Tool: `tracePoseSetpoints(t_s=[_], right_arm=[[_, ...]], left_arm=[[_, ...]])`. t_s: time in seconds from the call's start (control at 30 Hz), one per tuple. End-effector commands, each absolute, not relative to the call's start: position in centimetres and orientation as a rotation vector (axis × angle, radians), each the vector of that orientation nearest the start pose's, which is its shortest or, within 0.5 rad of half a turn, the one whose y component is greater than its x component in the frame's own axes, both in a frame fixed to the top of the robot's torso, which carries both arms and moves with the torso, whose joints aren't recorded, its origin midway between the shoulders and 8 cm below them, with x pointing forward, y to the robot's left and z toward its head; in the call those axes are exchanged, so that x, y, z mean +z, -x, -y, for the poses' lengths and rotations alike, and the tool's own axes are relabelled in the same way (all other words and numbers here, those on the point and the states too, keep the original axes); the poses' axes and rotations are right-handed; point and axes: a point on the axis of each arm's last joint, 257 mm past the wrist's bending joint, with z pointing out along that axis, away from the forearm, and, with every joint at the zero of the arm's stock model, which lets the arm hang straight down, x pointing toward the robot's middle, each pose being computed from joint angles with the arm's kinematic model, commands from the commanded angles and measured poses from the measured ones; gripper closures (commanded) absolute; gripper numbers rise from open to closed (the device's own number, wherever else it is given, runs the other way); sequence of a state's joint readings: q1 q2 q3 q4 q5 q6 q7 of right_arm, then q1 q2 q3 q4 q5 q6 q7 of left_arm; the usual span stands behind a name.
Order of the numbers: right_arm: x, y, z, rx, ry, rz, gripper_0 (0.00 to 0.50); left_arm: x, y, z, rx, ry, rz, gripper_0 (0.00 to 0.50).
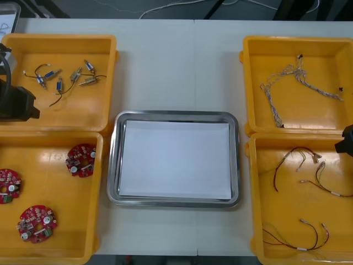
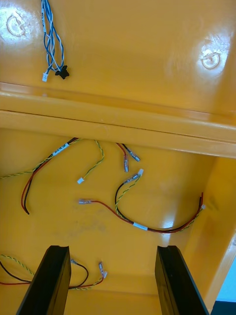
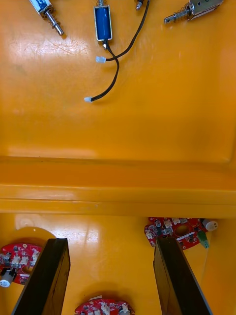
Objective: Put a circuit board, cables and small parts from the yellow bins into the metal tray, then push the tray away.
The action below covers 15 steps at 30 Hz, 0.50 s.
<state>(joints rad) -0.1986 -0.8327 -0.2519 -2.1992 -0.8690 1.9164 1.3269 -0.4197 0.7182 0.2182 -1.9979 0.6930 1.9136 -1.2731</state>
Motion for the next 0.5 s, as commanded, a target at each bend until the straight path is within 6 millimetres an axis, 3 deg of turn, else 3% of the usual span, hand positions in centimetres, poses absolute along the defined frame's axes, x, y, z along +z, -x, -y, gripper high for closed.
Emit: tracePoseSetpoints(t_s=[0.03, 0.5], right_arm=[[-15.61, -37.47, 37.02, -0.062, 0.070, -2.680, 0.000], [-15.61, -37.47, 37.02, -0.062, 0.070, -2.680, 0.000]], left_arm=[[-12.04, -43.85, -38.31, 0.095, 0.104, -2.580, 0.000], [-12.04, -43.85, -38.31, 0.095, 0.104, -2.580, 0.000]])
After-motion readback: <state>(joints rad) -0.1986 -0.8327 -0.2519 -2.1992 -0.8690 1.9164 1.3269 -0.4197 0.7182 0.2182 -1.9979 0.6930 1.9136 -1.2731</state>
